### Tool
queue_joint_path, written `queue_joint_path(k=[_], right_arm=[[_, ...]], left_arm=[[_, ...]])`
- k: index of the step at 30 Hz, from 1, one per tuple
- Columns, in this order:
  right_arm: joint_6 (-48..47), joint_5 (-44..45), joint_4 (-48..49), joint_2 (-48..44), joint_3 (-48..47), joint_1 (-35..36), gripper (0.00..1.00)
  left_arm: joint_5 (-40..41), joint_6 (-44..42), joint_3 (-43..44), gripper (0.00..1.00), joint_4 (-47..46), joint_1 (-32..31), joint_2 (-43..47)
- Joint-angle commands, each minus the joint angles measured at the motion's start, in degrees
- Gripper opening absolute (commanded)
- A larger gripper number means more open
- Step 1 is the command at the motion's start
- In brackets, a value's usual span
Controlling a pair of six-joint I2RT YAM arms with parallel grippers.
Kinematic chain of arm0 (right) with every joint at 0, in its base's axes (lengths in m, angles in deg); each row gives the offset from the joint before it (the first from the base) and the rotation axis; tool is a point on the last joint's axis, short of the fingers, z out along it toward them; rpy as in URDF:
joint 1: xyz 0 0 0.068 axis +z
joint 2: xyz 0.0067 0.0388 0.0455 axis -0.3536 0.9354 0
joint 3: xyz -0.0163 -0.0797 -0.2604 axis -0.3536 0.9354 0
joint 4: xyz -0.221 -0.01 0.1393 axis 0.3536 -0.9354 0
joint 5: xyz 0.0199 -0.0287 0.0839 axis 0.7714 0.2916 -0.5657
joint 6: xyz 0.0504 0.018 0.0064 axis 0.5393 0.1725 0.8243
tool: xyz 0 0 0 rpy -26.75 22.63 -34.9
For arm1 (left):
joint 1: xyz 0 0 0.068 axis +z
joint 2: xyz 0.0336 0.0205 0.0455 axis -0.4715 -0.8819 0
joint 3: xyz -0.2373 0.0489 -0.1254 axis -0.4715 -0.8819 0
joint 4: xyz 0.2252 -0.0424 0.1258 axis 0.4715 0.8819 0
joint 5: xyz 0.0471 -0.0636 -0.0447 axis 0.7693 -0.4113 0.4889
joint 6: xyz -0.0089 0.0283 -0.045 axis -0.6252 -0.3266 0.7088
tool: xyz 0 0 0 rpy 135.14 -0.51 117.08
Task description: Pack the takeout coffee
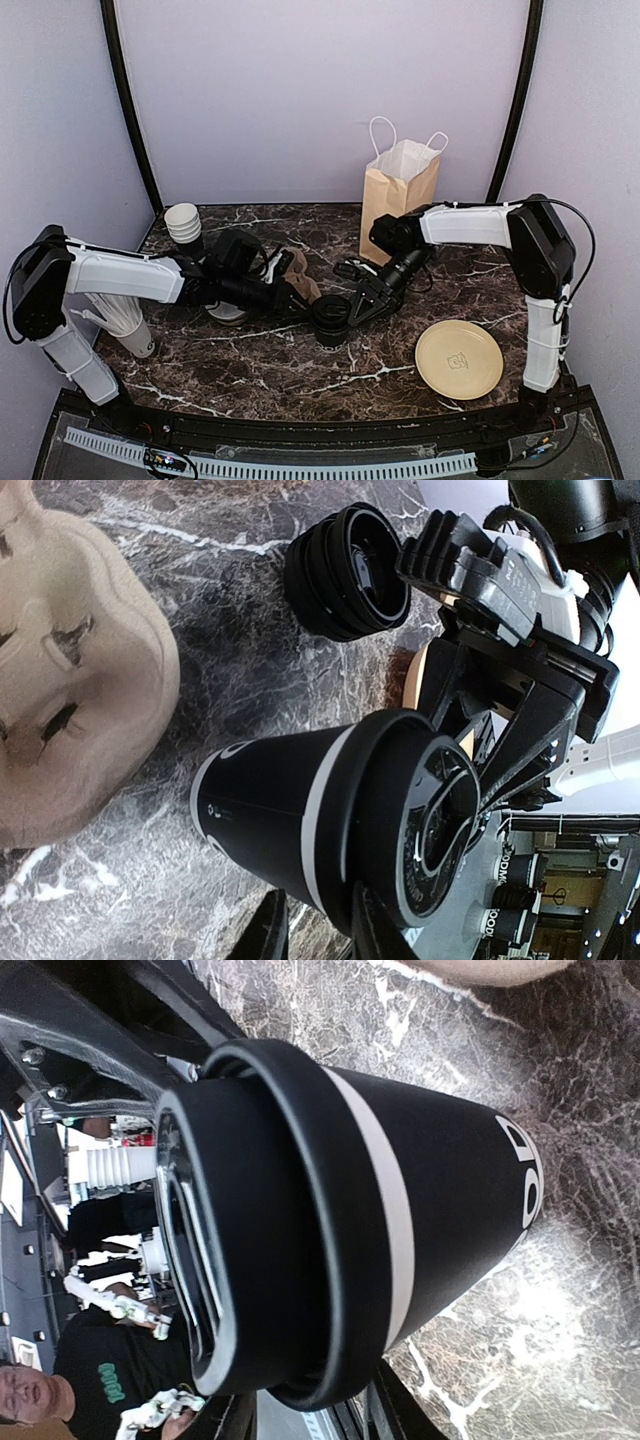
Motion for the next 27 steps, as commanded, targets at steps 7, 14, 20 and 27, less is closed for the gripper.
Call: queue_joint_path(k=[7,14,20,27], right_arm=[[-7.37,9.14,0.70,2.52,-8.05,-0.12,0.34],[-10.92,5.41,-3.08,-0.38,-9.61,-1.67,0.38],[-12.28,6.63,-4.83,-2.16,-10.22,-2.33,0.43],[-14.00,13.58,-4.97,-4.92,-12.43,-2.93,0.45]], left_arm=[[6.45,-4.19,-0.42,0.25,12.22,-1.33,0.98],[7.05,-5.30,3.03,0.34,13.17,-1.33,5.55],[7.13,-6.52,4.08,0.49,10.00,-1.31,9.42],[9.89,-19.06,10.01,0.63,15.51,-1.29,9.20]])
